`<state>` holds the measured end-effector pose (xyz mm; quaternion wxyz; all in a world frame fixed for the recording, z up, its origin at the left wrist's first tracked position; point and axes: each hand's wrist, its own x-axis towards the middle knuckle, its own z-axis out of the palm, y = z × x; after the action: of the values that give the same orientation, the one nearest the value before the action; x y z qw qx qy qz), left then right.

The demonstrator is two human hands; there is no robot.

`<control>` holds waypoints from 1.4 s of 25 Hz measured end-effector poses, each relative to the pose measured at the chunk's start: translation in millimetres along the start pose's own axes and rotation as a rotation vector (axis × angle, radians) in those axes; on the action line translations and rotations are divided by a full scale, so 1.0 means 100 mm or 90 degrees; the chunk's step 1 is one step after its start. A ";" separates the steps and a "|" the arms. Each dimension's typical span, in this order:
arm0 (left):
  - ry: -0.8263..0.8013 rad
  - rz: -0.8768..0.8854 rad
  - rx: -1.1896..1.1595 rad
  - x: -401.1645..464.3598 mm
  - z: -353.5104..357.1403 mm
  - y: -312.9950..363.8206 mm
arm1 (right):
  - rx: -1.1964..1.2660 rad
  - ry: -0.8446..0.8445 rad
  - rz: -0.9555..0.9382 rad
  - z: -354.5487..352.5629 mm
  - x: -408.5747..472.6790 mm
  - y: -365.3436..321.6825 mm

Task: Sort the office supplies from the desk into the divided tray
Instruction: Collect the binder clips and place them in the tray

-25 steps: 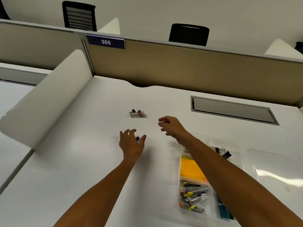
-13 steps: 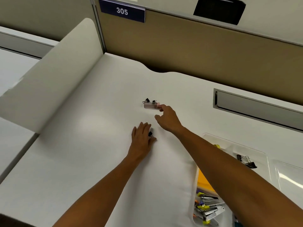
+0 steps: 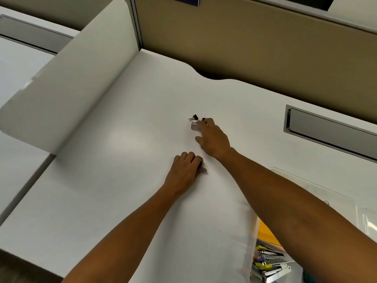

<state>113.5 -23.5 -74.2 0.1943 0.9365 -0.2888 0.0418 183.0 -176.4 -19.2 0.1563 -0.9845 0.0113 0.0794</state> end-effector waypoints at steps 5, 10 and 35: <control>0.023 0.070 0.034 0.11 -0.09 -0.06 | -0.148 0.024 -0.011 0.04 -0.19 0.13; 0.006 0.074 0.085 0.12 -0.18 -0.04 | -0.178 0.012 0.008 -0.02 -0.43 0.26; -0.243 -0.685 -0.999 0.36 -0.92 1.20 | 0.219 0.026 0.268 -0.89 -2.15 1.04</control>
<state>79.6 -97.5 58.0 0.7069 0.5385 0.2056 -0.4098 -20.4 -303.7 66.5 0.3010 -0.9208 0.2321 0.0874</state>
